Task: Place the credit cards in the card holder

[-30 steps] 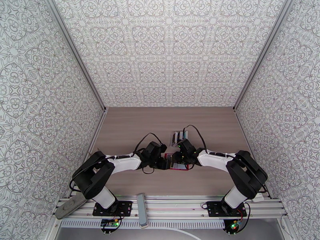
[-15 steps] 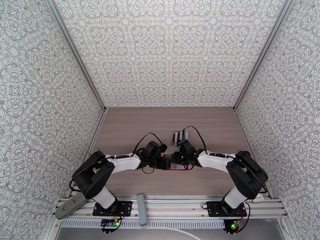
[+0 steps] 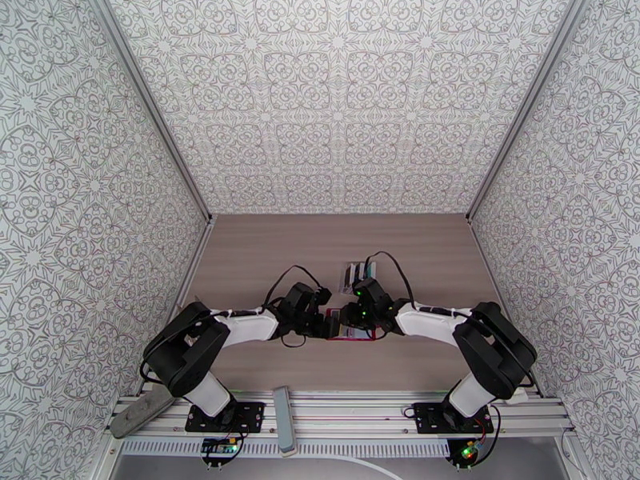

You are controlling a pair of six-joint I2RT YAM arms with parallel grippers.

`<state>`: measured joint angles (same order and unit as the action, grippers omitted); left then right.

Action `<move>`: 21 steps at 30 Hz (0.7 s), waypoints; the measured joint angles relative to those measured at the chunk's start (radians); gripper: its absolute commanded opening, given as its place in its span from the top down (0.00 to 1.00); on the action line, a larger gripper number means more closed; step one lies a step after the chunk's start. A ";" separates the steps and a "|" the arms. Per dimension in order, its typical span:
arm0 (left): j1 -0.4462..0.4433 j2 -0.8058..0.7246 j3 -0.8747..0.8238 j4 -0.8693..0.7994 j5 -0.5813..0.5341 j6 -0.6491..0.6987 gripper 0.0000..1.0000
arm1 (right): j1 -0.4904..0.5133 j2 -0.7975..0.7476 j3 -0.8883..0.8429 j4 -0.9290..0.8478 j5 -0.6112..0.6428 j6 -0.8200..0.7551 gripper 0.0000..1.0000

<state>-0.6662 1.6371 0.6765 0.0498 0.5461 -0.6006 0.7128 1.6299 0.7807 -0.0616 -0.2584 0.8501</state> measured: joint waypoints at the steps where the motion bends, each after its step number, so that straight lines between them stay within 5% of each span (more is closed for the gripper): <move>1: 0.000 0.000 0.000 0.000 0.000 0.000 0.45 | 0.000 0.000 -0.002 0.005 -0.002 0.000 0.71; 21: -0.080 0.021 0.086 -0.137 -0.137 0.082 0.45 | -0.003 0.036 -0.003 0.031 -0.006 0.026 0.74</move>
<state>-0.7464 1.6581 0.7624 -0.0872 0.4088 -0.5186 0.7097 1.6657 0.7776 -0.0311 -0.2646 0.8757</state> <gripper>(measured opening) 0.549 0.256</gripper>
